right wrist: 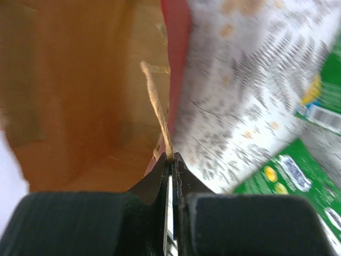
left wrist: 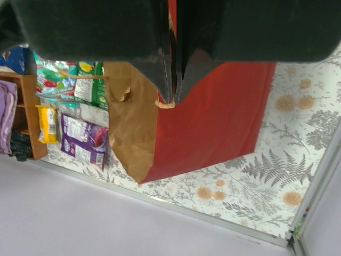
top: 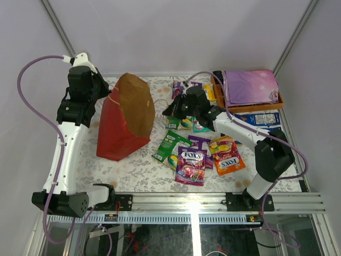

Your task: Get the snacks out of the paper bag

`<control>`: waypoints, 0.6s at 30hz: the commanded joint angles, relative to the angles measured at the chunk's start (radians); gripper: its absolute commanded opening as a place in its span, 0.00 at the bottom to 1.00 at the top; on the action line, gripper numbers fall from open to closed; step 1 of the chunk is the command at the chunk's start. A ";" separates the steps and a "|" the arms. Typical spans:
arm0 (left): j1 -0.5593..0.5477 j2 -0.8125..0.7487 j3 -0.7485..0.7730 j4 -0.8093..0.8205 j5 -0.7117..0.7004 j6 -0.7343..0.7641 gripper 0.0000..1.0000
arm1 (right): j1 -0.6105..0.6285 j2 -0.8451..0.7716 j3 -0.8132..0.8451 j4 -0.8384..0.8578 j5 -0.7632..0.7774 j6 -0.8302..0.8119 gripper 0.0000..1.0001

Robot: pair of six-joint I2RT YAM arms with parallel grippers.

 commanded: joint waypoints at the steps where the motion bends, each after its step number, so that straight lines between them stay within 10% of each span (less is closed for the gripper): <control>1: 0.033 0.045 0.001 0.084 -0.074 0.066 0.00 | 0.051 -0.059 0.183 -0.023 -0.001 -0.056 0.00; 18: 0.235 0.261 0.124 0.110 0.069 0.075 0.09 | 0.147 0.142 0.424 -0.094 -0.007 -0.085 0.00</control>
